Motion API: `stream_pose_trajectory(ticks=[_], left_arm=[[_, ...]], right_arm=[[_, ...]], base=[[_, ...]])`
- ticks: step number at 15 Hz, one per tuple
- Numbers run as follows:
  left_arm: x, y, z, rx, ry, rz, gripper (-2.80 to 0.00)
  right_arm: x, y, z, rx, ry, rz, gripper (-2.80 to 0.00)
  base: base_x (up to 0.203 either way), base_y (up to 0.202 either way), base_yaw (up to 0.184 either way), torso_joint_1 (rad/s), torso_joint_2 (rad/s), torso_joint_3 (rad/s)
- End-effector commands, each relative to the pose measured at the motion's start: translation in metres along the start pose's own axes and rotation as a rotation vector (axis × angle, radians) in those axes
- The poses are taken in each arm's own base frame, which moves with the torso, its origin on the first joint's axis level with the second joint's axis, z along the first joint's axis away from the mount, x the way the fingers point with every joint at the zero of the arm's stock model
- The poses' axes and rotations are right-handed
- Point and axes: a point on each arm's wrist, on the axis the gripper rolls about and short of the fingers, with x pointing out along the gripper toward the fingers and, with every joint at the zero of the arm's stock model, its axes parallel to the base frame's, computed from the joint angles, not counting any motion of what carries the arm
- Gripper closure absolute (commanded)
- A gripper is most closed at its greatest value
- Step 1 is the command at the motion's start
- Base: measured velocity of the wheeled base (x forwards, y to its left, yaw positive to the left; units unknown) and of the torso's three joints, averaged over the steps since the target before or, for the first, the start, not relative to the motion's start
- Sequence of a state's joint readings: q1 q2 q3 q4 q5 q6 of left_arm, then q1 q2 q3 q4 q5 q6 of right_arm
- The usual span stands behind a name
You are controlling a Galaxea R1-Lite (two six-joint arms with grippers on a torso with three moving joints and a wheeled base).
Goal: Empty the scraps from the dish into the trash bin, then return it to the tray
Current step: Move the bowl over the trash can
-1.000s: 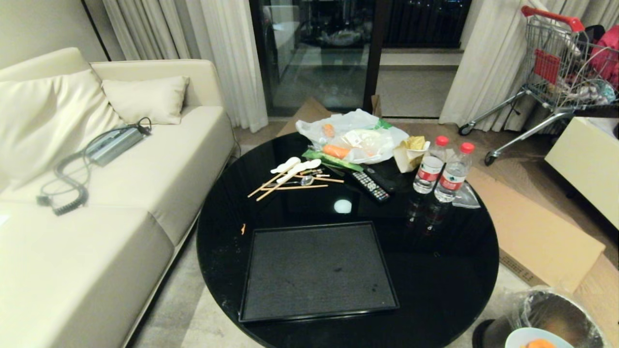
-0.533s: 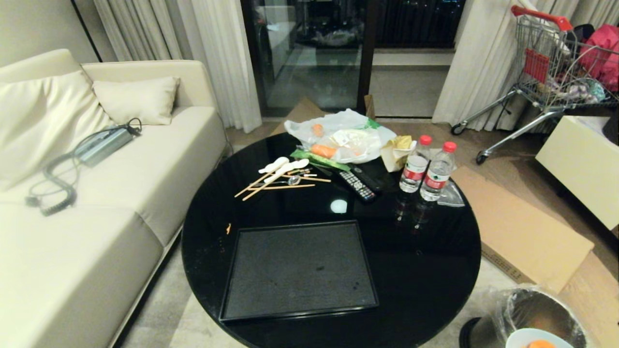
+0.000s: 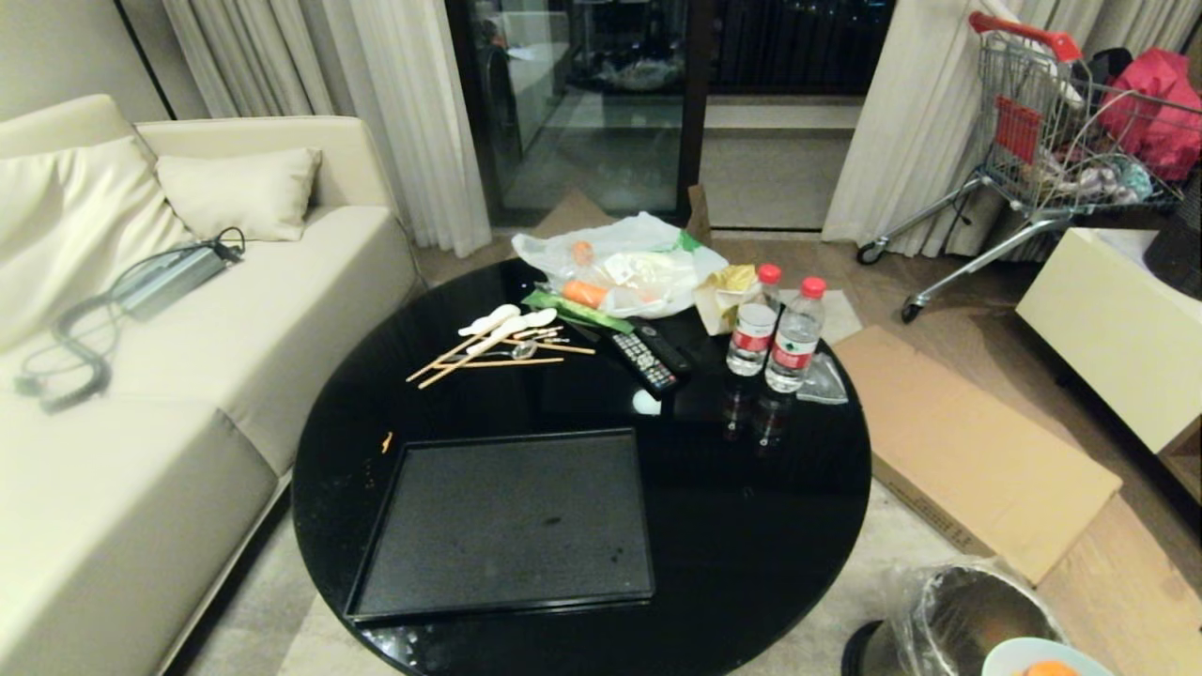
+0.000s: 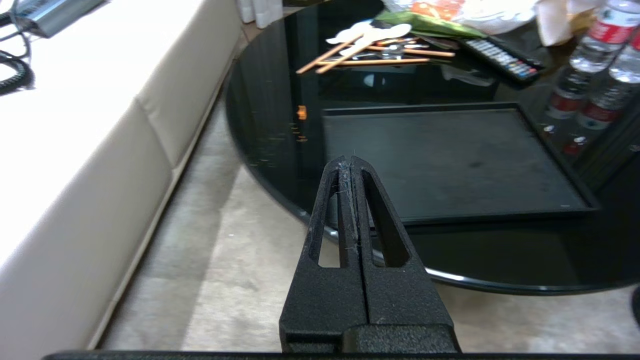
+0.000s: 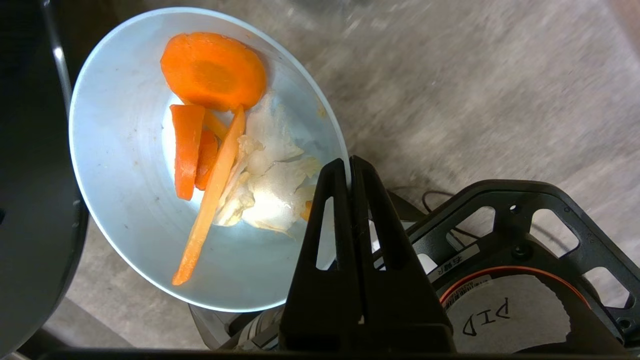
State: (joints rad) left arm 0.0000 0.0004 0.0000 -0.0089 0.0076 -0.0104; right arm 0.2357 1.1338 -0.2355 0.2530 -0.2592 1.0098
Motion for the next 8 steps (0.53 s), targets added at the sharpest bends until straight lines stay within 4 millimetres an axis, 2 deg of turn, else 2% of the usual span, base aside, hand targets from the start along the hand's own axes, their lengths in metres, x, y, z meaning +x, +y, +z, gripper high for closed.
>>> stream_pose_trajectory(ticks=[1, 5, 8], left_arm=[[0.0, 0.0, 0.0, 0.0, -0.001, 0.002, 0.0], [0.0, 0.0, 0.0, 0.0, -0.001, 0.002, 0.0], [0.0, 0.0, 0.0, 0.0, -0.001, 0.002, 0.0]], right_arm=[[0.0004, -0.0012, -0.0009, 0.004, 0.001, -0.004, 0.0], [-0.0004, -0.0014, -0.0007, 0.004, -0.004, 0.0, 0.0], [-0.0009, -0.0013, -0.0005, 0.006, -0.006, 0.004, 0.0]], base=[[0.0, -0.185, 0.003, 0.002, 0.0, 0.003], [0.0, -0.17, 0.004, 0.0, 0.0, 0.006], [0.0, -0.028, 0.001, 0.001, 0.0, 0.002]])
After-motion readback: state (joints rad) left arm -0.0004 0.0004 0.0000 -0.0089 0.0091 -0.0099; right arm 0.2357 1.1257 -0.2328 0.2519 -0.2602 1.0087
